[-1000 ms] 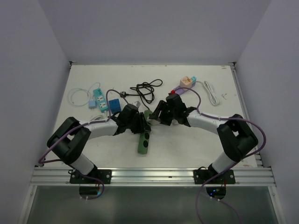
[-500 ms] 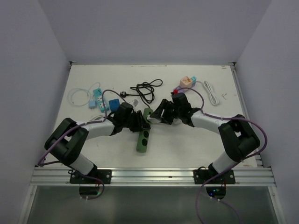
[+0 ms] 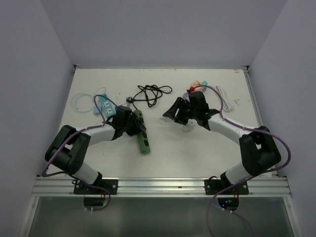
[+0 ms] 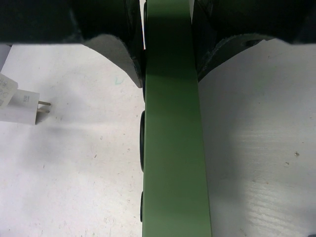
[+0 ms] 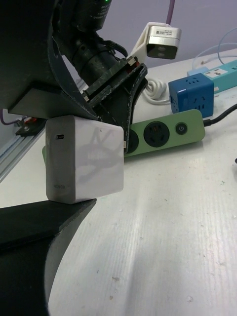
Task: Pull the plug off the socket
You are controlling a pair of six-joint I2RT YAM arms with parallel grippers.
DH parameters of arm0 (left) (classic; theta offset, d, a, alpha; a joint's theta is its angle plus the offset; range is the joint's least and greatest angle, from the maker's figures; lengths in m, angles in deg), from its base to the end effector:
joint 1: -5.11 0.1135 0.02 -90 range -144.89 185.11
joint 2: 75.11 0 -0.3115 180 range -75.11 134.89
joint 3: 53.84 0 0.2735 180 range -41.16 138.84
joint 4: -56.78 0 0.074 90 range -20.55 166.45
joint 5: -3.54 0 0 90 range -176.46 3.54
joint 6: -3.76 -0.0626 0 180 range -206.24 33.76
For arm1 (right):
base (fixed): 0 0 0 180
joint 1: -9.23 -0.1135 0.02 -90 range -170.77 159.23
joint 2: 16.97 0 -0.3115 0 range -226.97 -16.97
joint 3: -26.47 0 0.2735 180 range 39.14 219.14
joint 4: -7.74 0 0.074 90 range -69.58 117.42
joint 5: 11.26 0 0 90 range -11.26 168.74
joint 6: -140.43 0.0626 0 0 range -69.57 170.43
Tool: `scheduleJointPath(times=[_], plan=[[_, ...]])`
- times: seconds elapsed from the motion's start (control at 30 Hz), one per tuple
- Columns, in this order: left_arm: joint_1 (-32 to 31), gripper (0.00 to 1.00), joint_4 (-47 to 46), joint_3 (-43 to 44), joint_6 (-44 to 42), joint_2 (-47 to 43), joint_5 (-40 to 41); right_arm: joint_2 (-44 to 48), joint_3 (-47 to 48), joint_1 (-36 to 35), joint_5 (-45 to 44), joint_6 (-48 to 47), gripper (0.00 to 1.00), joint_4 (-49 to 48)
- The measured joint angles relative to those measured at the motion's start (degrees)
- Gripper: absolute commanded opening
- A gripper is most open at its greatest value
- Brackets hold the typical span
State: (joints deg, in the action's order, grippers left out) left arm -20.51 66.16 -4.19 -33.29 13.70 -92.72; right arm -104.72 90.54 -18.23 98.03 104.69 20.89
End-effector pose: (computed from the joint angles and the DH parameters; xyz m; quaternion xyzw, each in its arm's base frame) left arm 0.2818 -0.1427 0.1501 -0.2018 0.9120 -0.2633 0.2412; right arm 0.3141 0.1866 0.2351 0.1314 0.8750 0.4020 0.2357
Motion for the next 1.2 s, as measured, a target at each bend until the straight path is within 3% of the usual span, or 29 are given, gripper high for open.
scheduleJointPath(times=[0.4,0.7,0.8,1.0,1.1,1.13,1.2], plan=[[0.5,0.0,0.8,6.9,-4.5,6.0,-2.3,-1.6,-0.6,-0.4,-5.2,-11.7,0.0,1.2],[3.4,0.0,1.7,17.2,-9.3,14.8,-7.2,-4.6,-1.5,-4.5,-12.3,-18.9,0.24,1.5],[5.6,0.07,1.8,21.3,-10.1,18.4,-9.8,-5.7,-1.5,-6.3,-15.0,-20.7,0.27,1.4],[8.9,0.24,1.8,28.9,-11.1,24.7,-14.4,-6.5,-0.6,-9.8,-18.9,-23.6,0.48,1.2],[9.7,0.48,2.4,31.1,-11.9,26.3,-15.3,-6.5,-0.5,-10.7,-19.9,-24.5,0.6,1.2],[9.9,0.61,2.6,31.5,-12.3,26.6,-15.4,-6.5,-0.5,-11.0,-20.3,-24.8,0.66,1.3],[10.4,0.71,2.3,32.2,-13.2,26.7,-16.3,-6.4,-0.5,-11.6,-21.0,-25.4,0.73,1.6]])
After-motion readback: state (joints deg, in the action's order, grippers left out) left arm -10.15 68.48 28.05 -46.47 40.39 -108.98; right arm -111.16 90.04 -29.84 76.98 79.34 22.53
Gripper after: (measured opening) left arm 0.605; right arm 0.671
